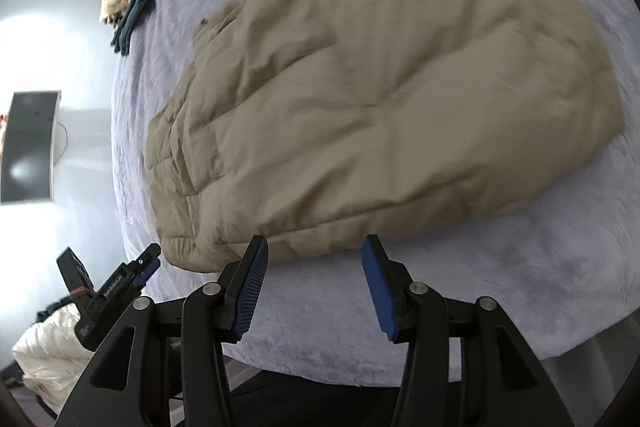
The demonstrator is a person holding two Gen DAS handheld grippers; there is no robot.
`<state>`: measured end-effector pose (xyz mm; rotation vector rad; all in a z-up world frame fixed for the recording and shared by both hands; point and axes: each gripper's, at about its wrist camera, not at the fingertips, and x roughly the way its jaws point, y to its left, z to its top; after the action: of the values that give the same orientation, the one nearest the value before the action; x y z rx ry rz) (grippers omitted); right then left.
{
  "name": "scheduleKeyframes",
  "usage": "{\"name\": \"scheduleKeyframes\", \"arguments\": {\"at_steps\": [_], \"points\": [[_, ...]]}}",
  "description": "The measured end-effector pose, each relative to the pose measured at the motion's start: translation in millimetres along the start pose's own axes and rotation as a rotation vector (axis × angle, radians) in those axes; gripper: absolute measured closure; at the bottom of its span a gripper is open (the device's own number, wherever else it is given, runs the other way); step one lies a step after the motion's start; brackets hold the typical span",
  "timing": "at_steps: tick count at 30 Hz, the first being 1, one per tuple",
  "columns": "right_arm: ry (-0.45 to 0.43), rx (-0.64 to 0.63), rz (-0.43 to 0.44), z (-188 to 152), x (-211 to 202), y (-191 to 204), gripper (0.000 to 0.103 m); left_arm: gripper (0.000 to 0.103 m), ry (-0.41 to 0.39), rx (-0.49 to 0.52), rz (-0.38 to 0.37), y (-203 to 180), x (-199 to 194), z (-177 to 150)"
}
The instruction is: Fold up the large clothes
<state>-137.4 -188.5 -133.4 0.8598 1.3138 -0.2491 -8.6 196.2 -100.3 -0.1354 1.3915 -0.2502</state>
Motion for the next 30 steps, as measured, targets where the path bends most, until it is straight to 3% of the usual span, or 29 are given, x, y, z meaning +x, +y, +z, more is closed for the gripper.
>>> {"name": "scheduleKeyframes", "arguments": {"at_steps": [2, 3, 4, 5, 12, 14, 21, 23, 30], "points": [[0.005, -0.007, -0.009, -1, -3, -3, 0.050, 0.046, 0.014, 0.021, -0.001, -4, 4, 1], [0.010, -0.010, -0.010, -6, -8, -5, 0.050, 0.024, 0.019, 0.032, 0.003, -5, 5, 2], [0.014, -0.011, -0.012, -6, -5, -1, 0.050, 0.015, 0.019, 0.041, 0.006, -6, 6, 2], [0.016, -0.012, -0.013, -6, -4, 5, 0.050, 0.013, 0.011, 0.050, 0.001, -6, 5, 3], [0.029, -0.022, -0.029, 1, 25, 37, 0.050, 0.012, 0.010, 0.088, -0.001, -4, 9, 14], [0.027, -0.028, -0.039, 2, 28, 41, 0.050, 0.000, 0.001, 0.088, 0.011, -2, 11, 18], [0.018, -0.025, -0.060, 0, 28, 37, 0.050, 0.000, 0.000, 0.159, 0.014, -3, 27, 29], [0.009, -0.033, -0.066, -1, 28, 41, 0.050, 0.000, 0.023, 0.152, -0.014, 1, 32, 33], [0.039, -0.146, -0.111, -11, 33, 65, 0.050, 0.000, 0.115, 0.064, -0.239, 40, 50, 42]]}}
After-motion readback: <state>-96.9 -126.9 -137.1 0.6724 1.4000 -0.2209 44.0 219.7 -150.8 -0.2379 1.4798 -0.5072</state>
